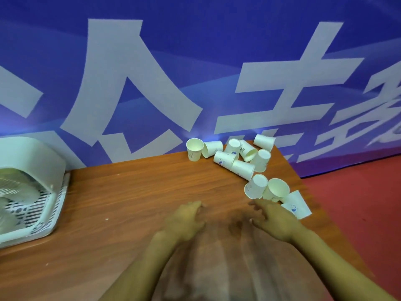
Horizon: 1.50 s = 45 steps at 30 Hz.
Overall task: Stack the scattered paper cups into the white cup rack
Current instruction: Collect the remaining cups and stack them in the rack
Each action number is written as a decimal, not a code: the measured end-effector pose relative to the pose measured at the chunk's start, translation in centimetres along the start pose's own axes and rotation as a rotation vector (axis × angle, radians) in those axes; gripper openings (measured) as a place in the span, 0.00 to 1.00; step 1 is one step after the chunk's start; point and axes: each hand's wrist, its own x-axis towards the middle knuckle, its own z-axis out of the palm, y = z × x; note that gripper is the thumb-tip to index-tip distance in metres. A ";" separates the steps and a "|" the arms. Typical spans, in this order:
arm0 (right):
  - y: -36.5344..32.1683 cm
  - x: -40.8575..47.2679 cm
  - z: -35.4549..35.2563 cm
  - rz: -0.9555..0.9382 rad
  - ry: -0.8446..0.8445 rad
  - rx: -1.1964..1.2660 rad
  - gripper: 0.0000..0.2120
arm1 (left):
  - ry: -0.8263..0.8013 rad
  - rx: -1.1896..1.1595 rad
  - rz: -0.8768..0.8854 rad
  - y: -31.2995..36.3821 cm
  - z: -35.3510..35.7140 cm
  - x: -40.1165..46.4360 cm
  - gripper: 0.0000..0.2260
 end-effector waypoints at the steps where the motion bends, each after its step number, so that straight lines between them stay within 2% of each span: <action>1: 1.0 0.8 -0.6 0.001 0.024 0.003 0.24 | 0.021 0.011 -0.029 0.7 -0.2 0.9 0.18; 4: 4.0 2.9 -2.1 -0.021 0.042 0.023 0.27 | 0.070 0.008 -0.088 3.8 0.8 3.1 0.23; 10: 10.5 6.4 -5.2 -0.130 0.068 -0.066 0.32 | 0.064 -0.030 -0.126 10.4 5.4 8.1 0.31; 16: 14.1 8.9 -6.0 -0.157 0.010 -0.183 0.38 | 0.107 -0.016 -0.151 13.8 7.9 11.5 0.34; 22: 16.4 11.6 -5.0 -0.160 -0.044 -0.128 0.43 | 0.107 0.107 -0.151 16.2 8.5 16.5 0.36; 30: 17.8 13.1 -3.3 -0.201 -0.104 -0.044 0.44 | 0.004 0.272 -0.167 16.8 10.7 20.5 0.33; 35: 17.8 13.5 -2.9 -0.202 -0.125 0.011 0.44 | 0.031 0.335 -0.205 16.3 11.2 21.2 0.26; 39: 17.3 13.2 -3.4 -0.185 -0.112 0.044 0.44 | 0.030 0.232 -0.231 15.2 9.6 19.9 0.25; 45: 14.9 11.8 -4.6 -0.245 -0.054 0.075 0.40 | 0.174 0.045 -0.314 11.7 6.2 14.5 0.23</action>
